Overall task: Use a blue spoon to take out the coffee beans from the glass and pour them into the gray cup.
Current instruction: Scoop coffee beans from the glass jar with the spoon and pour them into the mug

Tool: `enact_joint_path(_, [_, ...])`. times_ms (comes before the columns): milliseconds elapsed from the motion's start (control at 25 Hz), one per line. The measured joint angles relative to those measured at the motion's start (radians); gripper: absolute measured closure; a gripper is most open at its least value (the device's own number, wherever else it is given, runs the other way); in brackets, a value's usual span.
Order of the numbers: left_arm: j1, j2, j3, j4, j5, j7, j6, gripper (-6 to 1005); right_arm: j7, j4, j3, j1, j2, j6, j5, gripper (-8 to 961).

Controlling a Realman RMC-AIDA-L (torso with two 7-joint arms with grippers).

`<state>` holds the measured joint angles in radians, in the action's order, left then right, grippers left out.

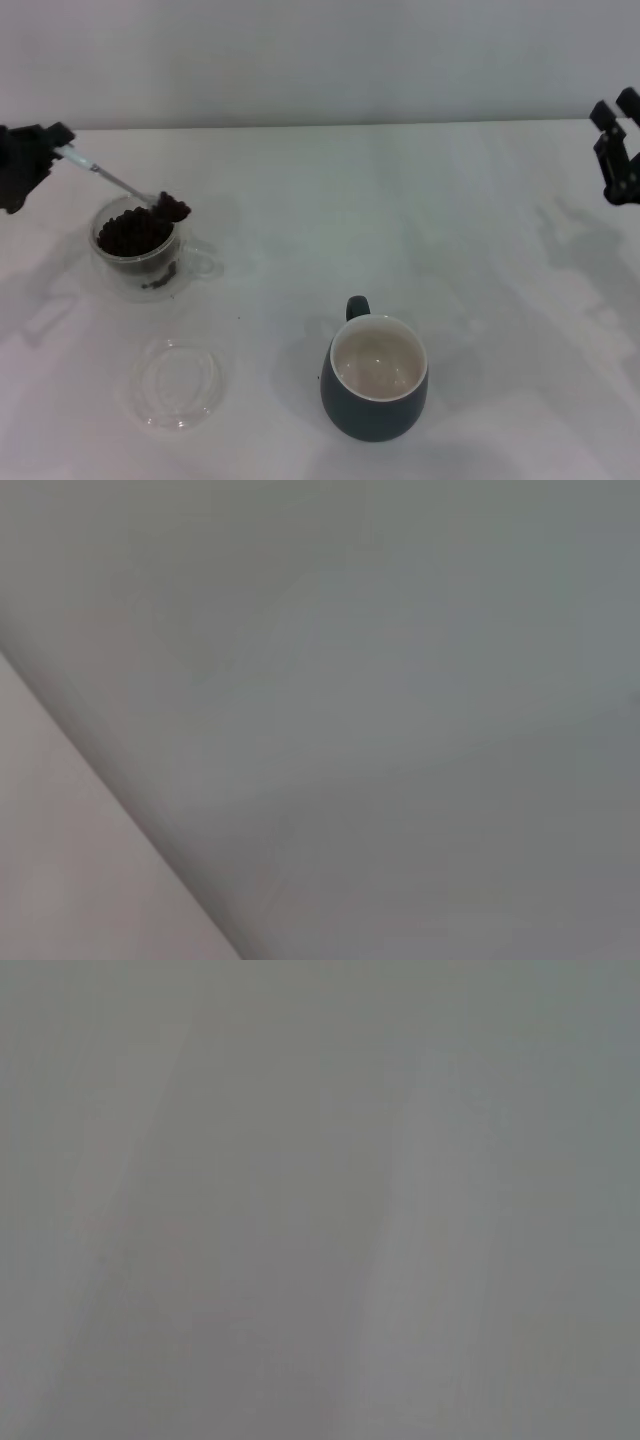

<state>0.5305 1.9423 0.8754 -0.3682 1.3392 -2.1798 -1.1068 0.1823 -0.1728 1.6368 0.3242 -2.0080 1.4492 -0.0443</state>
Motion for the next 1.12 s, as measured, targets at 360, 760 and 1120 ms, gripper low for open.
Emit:
enact_joint_path(360, [0.055,0.026,0.014,0.007,0.041,-0.004,-0.047,873,0.006,-0.016,-0.035,0.016,-0.002,-0.018,0.001,689])
enact_joint_path(760, [0.094,0.065,0.077,0.002,0.043,-0.010,-0.120,874,0.006,-0.024,-0.048,0.026,-0.003,-0.043,0.001,689])
enact_joint_path(1120, [0.124,0.084,0.127,0.005,0.043,-0.011,-0.146,873,0.006,-0.023,-0.049,0.026,-0.003,-0.050,0.001,689])
